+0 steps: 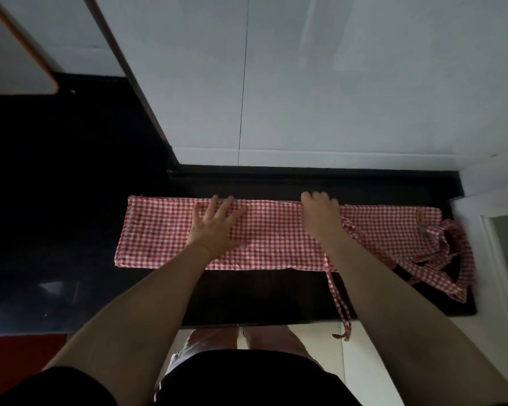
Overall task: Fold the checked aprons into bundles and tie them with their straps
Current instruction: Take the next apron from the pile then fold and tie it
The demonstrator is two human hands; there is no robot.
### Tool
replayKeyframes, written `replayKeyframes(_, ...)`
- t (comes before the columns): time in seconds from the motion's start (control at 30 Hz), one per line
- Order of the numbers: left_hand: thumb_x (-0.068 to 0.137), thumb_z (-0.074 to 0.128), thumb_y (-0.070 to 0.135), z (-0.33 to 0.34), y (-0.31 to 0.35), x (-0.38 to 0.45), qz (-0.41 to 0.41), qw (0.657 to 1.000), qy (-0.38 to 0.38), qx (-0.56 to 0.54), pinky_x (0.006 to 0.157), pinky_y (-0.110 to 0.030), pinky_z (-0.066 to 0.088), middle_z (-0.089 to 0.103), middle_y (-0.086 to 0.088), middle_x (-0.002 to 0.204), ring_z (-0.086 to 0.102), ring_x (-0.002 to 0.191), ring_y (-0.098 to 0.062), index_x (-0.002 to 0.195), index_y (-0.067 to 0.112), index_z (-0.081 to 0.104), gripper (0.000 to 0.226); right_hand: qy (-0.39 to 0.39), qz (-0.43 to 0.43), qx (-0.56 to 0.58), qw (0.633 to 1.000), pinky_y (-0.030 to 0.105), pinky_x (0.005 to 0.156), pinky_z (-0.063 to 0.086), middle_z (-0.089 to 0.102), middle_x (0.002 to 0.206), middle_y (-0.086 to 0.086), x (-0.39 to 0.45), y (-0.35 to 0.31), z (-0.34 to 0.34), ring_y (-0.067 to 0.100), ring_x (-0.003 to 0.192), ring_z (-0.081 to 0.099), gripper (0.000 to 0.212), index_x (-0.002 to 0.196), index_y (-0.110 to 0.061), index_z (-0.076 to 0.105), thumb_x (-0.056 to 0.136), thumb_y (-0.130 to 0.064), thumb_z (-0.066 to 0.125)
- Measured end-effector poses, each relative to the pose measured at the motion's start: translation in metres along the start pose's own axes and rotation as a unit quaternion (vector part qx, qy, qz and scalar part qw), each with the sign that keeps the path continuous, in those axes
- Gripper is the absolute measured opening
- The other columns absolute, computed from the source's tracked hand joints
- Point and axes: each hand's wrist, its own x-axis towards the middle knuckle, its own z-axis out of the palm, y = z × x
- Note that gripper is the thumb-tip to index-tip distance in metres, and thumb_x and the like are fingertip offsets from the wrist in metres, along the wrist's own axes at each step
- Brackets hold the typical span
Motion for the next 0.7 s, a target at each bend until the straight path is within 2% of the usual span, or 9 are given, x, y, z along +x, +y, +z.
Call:
replayKeyframes(0.13,0.081,0.051,0.077,-0.017,-0.018,0.000,-0.010,1.000,-0.023,0.011,0.118,-0.064,0.002,-0.009,0.000,0.166,-0.009,0.151,-0.032,0.155,0.040,0.001,0.097,0.008,0.097,0.002,0.995,0.045,0.105,0.040,0.047,0.135,0.012,-0.024,0.020,0.003,0.029,0.125,0.046,0.057,0.136,-0.018,0.042,0.088,-0.031,0.069)
replayKeyframes(0.2,0.080,0.056,0.074,-0.031,-0.008,0.001,-0.010,1.000,-0.012,0.025,0.118,-0.061,0.006,0.002,-0.005,0.165,0.001,0.151,-0.033,0.155,0.034,0.015,0.094,0.001,0.145,0.021,0.989,0.042,0.099,0.045,0.049,0.131,0.012,-0.032,0.030,0.006,0.028,0.119,0.050,0.054,0.133,-0.017,0.044,0.087,-0.030,0.070)
replayKeyframes(0.27,0.083,0.061,0.061,-0.043,0.021,0.002,0.015,0.999,0.041,0.005,0.118,-0.055,0.020,0.022,-0.007,0.159,0.021,0.146,-0.030,0.151,0.031,0.030,0.080,0.005,0.166,0.035,0.986,0.039,0.092,0.047,0.051,0.126,0.011,-0.038,0.038,0.006,0.025,0.112,0.053,0.049,0.129,-0.017,0.047,0.089,-0.032,0.069)
replayKeyframes(0.33,0.087,0.064,0.046,-0.050,0.060,0.003,0.066,0.994,0.064,-0.064,0.114,-0.048,0.033,0.032,-0.004,0.153,0.033,0.140,-0.025,0.147,0.030,0.037,0.068,-0.007,0.152,0.054,0.987,0.036,0.087,0.049,0.054,0.122,0.009,-0.038,0.042,0.004,0.023,0.107,0.056,0.045,0.127,-0.016,0.048,0.091,-0.035,0.066)
replayKeyframes(0.43,0.089,0.065,0.041,-0.046,0.114,0.009,0.095,0.991,0.015,-0.098,0.112,-0.050,0.037,0.023,-0.004,0.159,0.026,0.145,-0.028,0.148,0.033,0.034,0.068,-0.045,0.111,0.073,0.990,0.033,0.081,0.048,0.057,0.120,0.009,-0.033,0.046,0.002,0.022,0.102,0.059,0.041,0.128,-0.015,0.052,0.094,-0.034,0.062)
replayKeyframes(0.5,0.088,0.063,0.052,-0.038,0.137,0.016,0.057,0.996,-0.018,-0.070,0.109,-0.053,0.039,0.017,-0.006,0.161,0.022,0.146,-0.033,0.151,0.033,0.027,0.075,-0.071,0.069,0.070,0.993,0.034,0.082,0.047,0.057,0.122,0.009,-0.027,0.055,-0.001,0.023,0.105,0.059,0.040,0.132,-0.014,0.049,0.095,-0.027,0.060)
replayKeyframes(0.57,0.086,0.057,0.064,-0.032,0.150,0.021,0.009,0.999,-0.014,-0.042,0.107,-0.056,0.041,0.018,-0.009,0.160,0.021,0.145,-0.036,0.151,0.029,0.024,0.081,-0.117,0.035,0.058,0.991,0.036,0.085,0.050,0.058,0.122,0.010,-0.022,0.069,-0.007,0.025,0.106,0.060,0.041,0.134,-0.013,0.048,0.095,-0.020,0.059)
replayKeyframes(0.7,0.085,0.040,0.079,-0.028,0.176,0.028,-0.067,0.997,0.003,-0.041,0.109,-0.065,0.032,0.010,-0.014,0.163,0.015,0.146,-0.046,0.155,0.029,0.011,0.090,-0.195,0.044,0.024,0.979,0.035,0.084,0.052,0.062,0.105,0.005,-0.010,0.114,-0.024,0.023,0.095,0.063,0.030,0.124,-0.011,0.060,0.096,-0.022,0.057)
